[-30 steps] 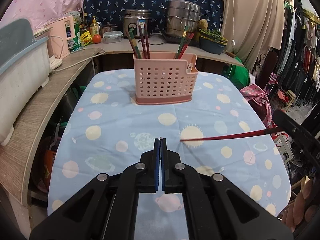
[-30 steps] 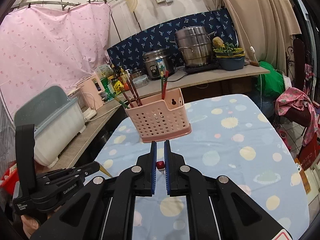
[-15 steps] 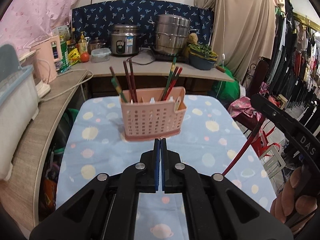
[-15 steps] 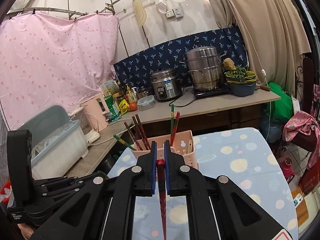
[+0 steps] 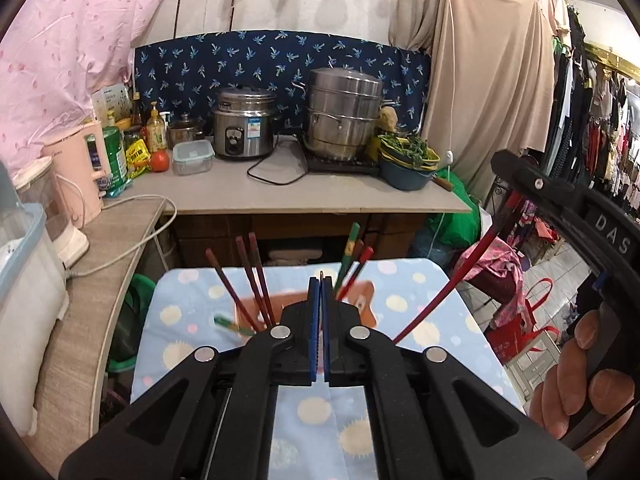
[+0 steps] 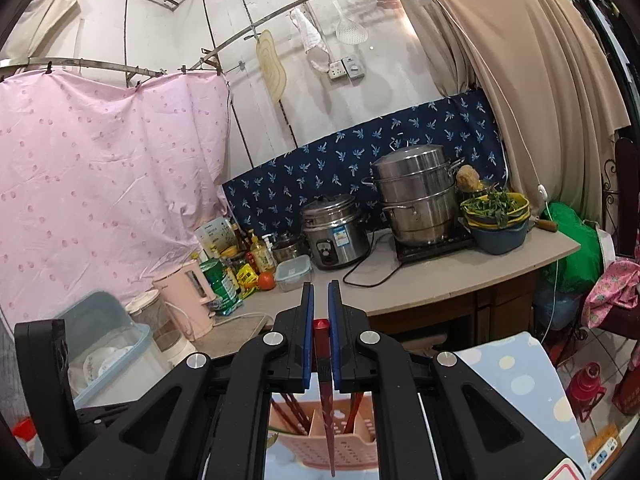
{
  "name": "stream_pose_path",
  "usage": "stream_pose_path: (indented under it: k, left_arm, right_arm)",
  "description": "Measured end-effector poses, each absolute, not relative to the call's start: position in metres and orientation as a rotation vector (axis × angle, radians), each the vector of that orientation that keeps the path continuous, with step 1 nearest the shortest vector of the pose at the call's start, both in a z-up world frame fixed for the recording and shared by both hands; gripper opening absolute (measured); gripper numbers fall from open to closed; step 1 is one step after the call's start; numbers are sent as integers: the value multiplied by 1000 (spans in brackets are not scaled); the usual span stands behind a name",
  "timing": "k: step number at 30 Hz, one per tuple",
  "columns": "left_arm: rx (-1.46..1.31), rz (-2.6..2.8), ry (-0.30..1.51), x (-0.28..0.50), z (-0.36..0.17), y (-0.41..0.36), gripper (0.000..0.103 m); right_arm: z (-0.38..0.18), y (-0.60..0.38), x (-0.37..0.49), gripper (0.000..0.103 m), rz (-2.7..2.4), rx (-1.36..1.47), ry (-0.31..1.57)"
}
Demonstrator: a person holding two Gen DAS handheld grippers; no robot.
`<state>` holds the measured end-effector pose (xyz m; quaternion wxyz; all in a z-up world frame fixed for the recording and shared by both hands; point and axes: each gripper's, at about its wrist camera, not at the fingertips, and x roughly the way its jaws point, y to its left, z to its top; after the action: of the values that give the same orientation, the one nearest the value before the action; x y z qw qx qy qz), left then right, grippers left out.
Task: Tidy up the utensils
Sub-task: 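Lift the spoon and chopstick and carry them over the pink basket, then lower the spoon and chopstick into the basket and open both grippers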
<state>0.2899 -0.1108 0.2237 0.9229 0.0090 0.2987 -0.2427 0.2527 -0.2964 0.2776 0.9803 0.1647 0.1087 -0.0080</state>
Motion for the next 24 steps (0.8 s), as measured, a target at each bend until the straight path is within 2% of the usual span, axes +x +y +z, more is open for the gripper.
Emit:
stream_pose_path:
  k: [8,24]
  left_arm:
    - [21,-501,618,328,221,-127,1]
    - [-16,-493,763,368,154,-139,1]
  right_arm:
    - [286,-297,297,7,-24,306,206]
    - [188,-295,340,7,-21,310,430]
